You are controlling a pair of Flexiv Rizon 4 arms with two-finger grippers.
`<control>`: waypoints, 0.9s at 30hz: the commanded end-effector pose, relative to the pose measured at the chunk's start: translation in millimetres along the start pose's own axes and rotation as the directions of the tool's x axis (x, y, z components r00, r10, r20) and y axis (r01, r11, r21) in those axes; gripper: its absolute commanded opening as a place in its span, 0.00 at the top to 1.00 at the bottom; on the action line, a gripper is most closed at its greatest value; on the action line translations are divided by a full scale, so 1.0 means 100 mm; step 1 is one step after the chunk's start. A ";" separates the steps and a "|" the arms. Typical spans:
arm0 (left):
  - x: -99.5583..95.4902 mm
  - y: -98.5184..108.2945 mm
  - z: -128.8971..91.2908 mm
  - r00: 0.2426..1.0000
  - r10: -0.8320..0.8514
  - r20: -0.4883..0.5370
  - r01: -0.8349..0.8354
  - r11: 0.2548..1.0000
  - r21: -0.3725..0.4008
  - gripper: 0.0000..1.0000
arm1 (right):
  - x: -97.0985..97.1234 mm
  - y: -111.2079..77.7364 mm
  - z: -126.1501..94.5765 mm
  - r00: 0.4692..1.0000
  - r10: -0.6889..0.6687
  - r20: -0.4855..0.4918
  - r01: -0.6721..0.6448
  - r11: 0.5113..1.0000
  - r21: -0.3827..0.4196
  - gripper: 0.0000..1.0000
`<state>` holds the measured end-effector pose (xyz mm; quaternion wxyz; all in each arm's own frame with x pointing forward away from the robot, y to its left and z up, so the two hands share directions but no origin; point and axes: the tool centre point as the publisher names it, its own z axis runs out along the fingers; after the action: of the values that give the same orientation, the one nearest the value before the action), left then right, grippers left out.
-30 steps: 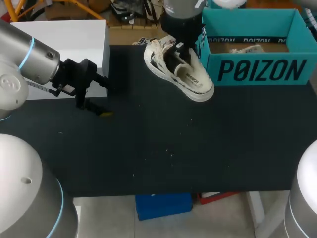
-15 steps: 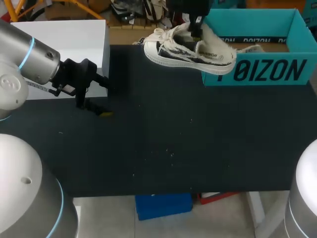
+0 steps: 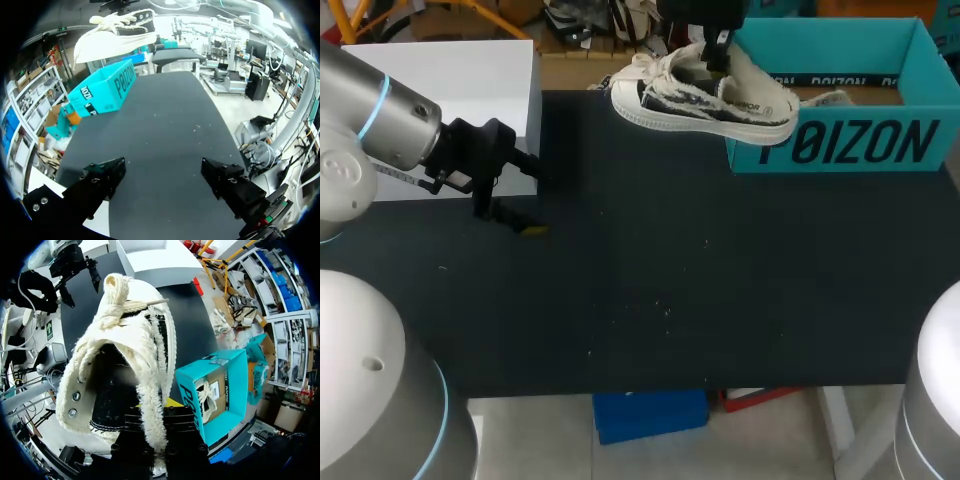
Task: Take the shoe out of the shoebox, open the shoe tongue, remove and reinsert the insole, then place the shoe into the shoebox
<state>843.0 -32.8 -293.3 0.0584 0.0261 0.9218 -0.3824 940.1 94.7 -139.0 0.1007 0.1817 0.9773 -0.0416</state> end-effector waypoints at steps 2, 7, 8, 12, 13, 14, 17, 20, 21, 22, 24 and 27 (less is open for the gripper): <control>0.01 0.00 0.01 1.000 0.001 0.004 -0.001 1.000 -0.001 0.00 | -0.21 -0.16 0.06 1.000 0.014 0.002 -0.014 1.000 0.003 1.00; 0.01 0.00 0.01 1.000 0.001 0.004 -0.001 1.000 -0.001 0.00 | -0.54 -0.24 0.12 1.000 -0.012 0.006 0.012 1.000 0.006 1.00; 0.01 0.00 0.01 1.000 0.001 0.004 -0.001 1.000 -0.001 0.00 | -0.62 -0.25 0.14 1.000 -0.014 0.005 0.014 1.000 0.008 1.00; 0.01 0.00 0.01 1.000 0.001 0.004 -0.001 1.000 -0.001 0.00 | -0.97 -0.27 0.19 0.999 -0.044 -0.005 0.044 0.999 0.006 1.00; 0.01 0.00 0.01 1.000 0.001 0.004 -0.001 1.000 -0.001 0.00 | -1.05 -0.28 0.22 0.999 -0.044 -0.005 0.044 0.999 0.006 1.00; 0.01 0.00 0.01 1.000 0.001 0.004 -0.001 1.000 -0.001 0.00 | -1.14 -0.29 0.25 0.998 -0.061 -0.011 0.061 0.998 0.008 1.00; 0.01 0.00 0.01 1.000 0.001 0.004 -0.001 1.000 -0.001 0.00 | -1.41 -0.32 0.30 0.996 -0.091 -0.016 0.091 0.996 0.007 1.00; 0.01 0.00 0.01 1.000 0.001 0.004 -0.001 1.000 -0.001 0.00 | -1.63 -0.37 0.36 0.993 -0.116 -0.033 0.116 0.993 0.010 1.00; 0.01 0.00 0.01 1.000 0.001 0.004 -0.001 1.000 -0.001 0.00 | -1.69 -0.40 0.38 0.991 -0.129 -0.038 0.130 0.991 0.022 1.00; 0.01 0.00 0.01 1.000 0.001 0.004 -0.001 1.000 -0.001 0.00 | -1.75 -0.42 0.41 0.990 -0.133 -0.044 0.134 0.991 0.021 1.00; 0.01 0.00 0.01 1.000 0.001 0.004 -0.001 1.000 -0.001 0.00 | -1.87 -0.47 0.45 0.990 -0.127 -0.055 0.128 0.991 0.032 1.00; 0.01 0.00 0.01 1.000 0.001 0.004 -0.001 1.000 -0.001 0.00 | -1.94 -0.51 0.47 0.993 -0.108 -0.053 0.111 0.992 0.056 1.00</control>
<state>843.0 -32.7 -293.3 0.0585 0.0260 0.9218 -0.3824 1093.1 -27.8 -144.8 0.1009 0.1301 0.9837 -0.0728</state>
